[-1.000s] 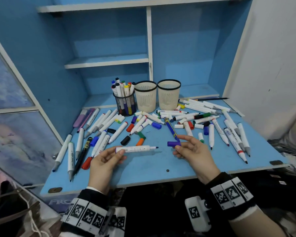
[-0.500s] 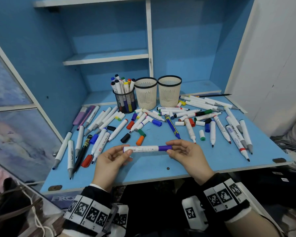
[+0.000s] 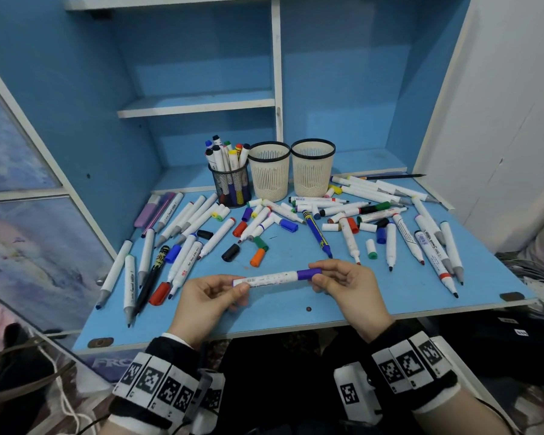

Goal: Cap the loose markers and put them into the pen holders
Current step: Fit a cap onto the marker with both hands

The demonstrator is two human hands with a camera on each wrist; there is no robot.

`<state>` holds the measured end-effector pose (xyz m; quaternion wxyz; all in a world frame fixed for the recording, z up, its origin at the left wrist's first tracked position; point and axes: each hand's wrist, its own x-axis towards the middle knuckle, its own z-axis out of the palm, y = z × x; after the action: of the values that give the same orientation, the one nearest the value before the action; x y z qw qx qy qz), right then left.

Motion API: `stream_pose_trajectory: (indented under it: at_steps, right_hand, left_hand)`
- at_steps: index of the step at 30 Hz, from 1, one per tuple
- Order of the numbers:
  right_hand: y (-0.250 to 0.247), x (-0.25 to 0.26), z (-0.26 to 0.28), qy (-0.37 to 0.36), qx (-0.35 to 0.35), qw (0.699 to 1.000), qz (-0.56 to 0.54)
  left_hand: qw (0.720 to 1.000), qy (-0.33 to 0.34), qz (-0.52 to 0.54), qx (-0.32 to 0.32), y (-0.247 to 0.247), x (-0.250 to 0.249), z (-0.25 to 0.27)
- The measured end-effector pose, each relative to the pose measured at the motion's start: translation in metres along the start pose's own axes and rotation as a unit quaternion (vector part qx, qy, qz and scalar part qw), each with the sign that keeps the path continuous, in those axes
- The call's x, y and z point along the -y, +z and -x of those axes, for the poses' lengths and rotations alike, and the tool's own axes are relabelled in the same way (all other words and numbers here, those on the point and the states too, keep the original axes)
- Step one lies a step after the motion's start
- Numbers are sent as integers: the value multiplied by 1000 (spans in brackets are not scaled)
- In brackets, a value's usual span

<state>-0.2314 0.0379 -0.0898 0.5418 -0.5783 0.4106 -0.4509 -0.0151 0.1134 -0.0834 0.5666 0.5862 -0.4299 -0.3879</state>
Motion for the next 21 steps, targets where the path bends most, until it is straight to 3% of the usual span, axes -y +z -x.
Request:
stream_pose_trajectory:
  at_steps: [8, 14, 21]
  right_hand:
    - [1, -6, 4, -6, -17, 999, 46]
    - [-4, 3, 9, -44, 33, 995, 79]
    - [-19, 45, -12, -103, 27, 973, 207]
  left_hand:
    - [998, -3, -63, 21, 1, -6, 0]
    - [1000, -5, -25, 1, -1, -10, -2]
    - [992, 94, 24, -83, -15, -66, -27]
